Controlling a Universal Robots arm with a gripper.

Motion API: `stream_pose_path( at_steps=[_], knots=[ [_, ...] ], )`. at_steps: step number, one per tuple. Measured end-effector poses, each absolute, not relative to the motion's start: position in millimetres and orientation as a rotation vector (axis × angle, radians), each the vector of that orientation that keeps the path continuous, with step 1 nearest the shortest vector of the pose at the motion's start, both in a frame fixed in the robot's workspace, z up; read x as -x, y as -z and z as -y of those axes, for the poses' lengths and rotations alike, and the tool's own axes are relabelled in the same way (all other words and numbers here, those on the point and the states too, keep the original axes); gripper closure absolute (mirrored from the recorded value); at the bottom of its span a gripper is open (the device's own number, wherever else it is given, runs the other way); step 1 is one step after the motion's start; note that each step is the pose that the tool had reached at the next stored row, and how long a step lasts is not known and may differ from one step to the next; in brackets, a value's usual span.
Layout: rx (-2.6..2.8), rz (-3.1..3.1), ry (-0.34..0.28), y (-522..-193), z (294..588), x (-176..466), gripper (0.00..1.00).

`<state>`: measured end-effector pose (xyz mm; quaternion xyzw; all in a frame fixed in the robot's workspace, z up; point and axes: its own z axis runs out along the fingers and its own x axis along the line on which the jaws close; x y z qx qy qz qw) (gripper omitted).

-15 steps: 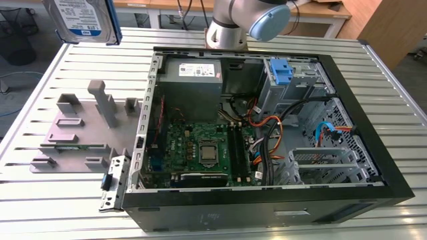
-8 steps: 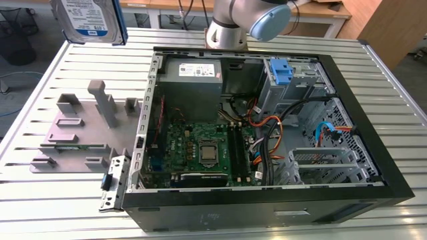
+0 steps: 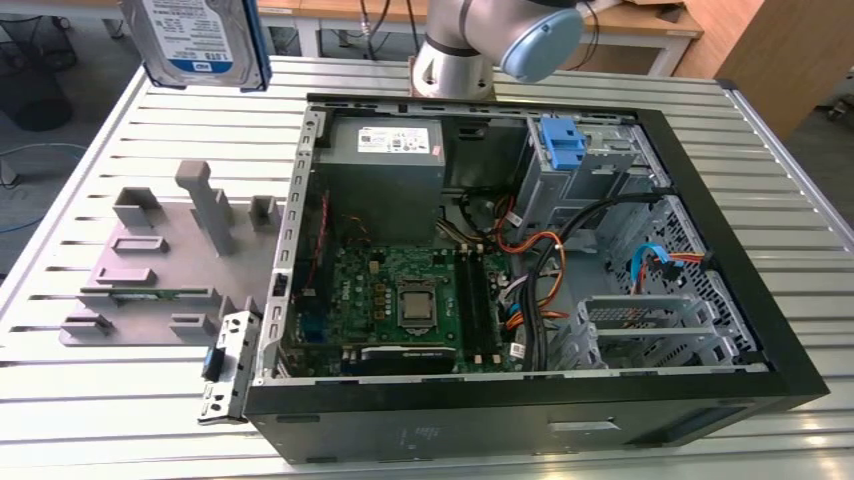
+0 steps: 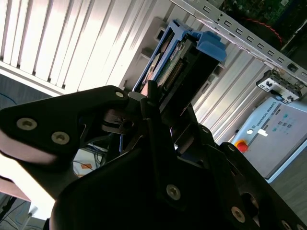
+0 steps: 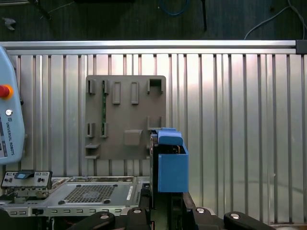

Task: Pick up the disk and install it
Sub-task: 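Pick up the disk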

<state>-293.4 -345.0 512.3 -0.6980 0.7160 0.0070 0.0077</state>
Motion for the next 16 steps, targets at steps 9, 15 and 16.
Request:
stream_pose_path(
  at_steps=[9, 15, 16],
  knots=[
    [2.182, -2.239, -0.022, -512.3, 345.0, 277.7, 0.65],
    [2.182, -2.239, -0.022, -512.3, 345.0, 268.6, 0.65],
    [2.182, -2.239, -0.022, -512.3, 345.0, 267.2, 0.65]
  ],
)
